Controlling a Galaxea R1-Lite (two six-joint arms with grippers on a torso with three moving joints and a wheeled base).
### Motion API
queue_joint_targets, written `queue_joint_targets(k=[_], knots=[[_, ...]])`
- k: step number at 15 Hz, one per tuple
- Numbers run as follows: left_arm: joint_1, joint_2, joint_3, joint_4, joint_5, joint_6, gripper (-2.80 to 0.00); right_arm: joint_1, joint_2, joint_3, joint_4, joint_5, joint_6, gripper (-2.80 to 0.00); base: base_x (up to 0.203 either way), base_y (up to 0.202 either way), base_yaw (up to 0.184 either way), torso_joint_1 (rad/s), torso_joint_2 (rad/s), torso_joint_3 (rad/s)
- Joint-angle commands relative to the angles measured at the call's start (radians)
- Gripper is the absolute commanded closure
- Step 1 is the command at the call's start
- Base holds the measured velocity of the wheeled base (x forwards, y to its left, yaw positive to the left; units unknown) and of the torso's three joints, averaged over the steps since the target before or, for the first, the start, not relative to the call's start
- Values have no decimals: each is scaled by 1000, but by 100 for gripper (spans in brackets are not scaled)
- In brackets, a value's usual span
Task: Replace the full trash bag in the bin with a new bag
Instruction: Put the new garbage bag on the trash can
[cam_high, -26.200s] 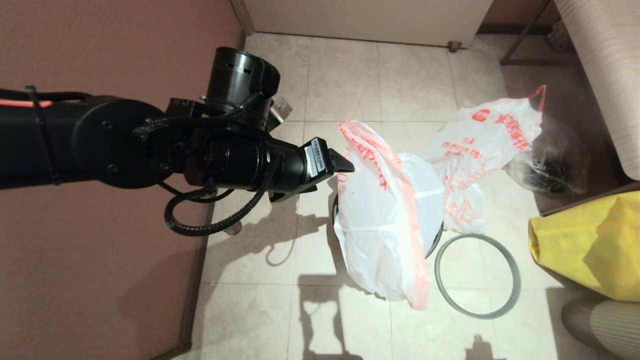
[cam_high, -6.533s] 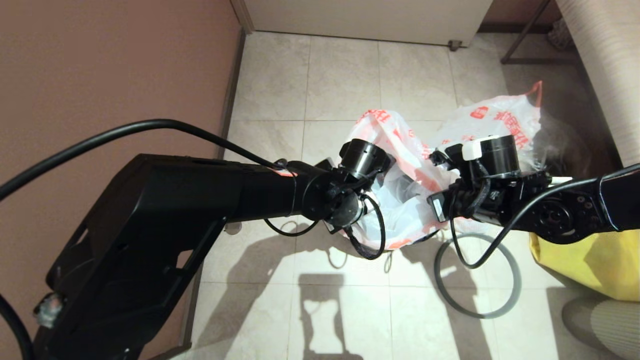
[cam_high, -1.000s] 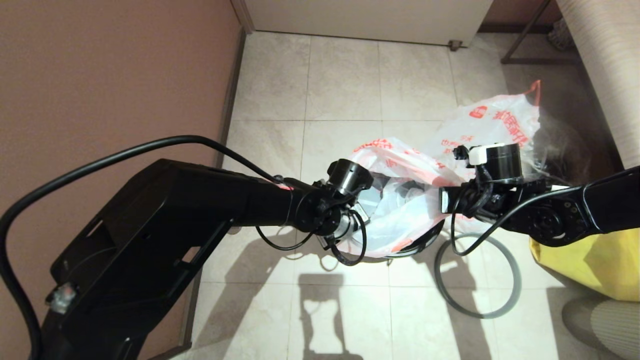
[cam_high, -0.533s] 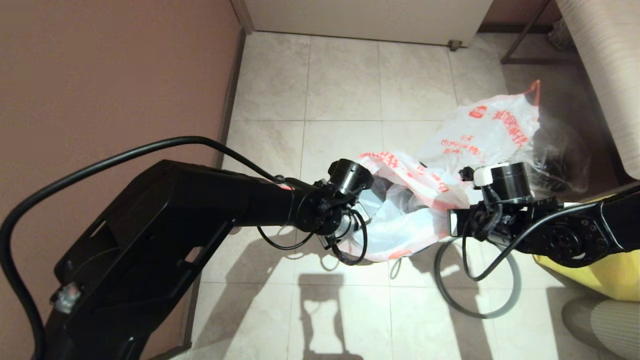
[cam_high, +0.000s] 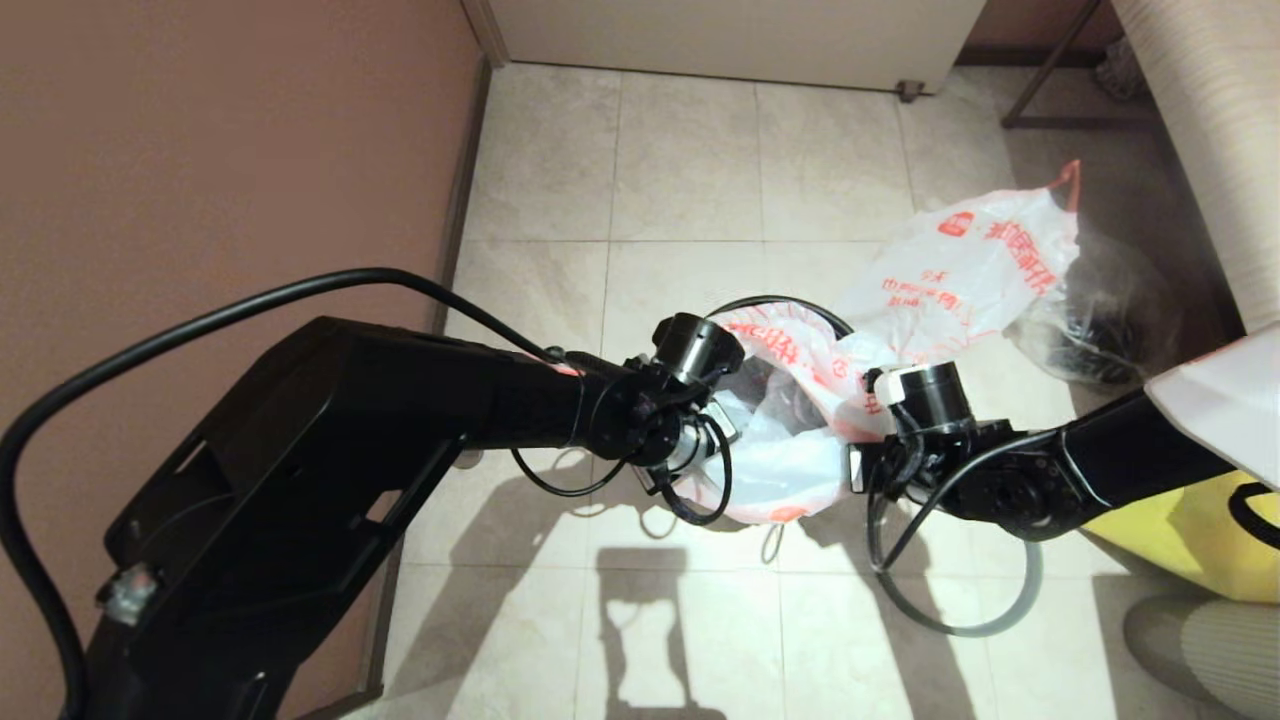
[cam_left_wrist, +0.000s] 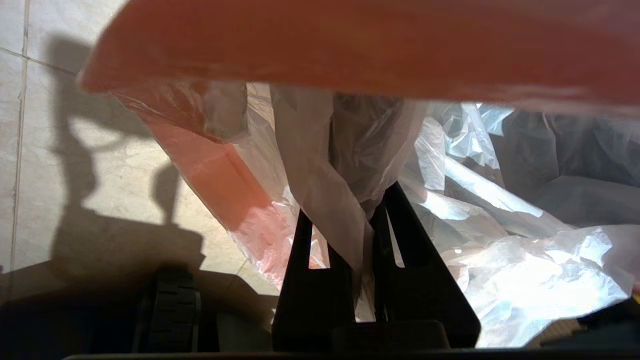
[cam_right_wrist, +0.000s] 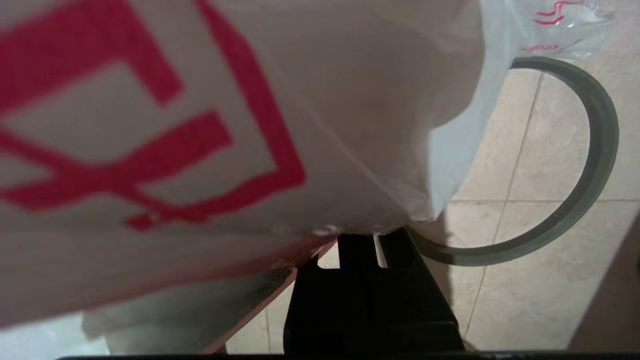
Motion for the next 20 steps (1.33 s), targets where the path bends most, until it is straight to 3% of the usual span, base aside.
queue_joint_targets(k=[1,7,20], knots=[[0,-2,0,2,0,-4,0,-11,36,-39,-5,-17,6,0,0,0,0,0,0,0],[26,56,6,5,-5,-1,0,-103,-17,-127,3,-40,107,0,0,0,0,0,0,0],[-19,50,5,5,-5,1,0,-102,-71,-202,84,-40,134,0,0,0,0,0,0,0]])
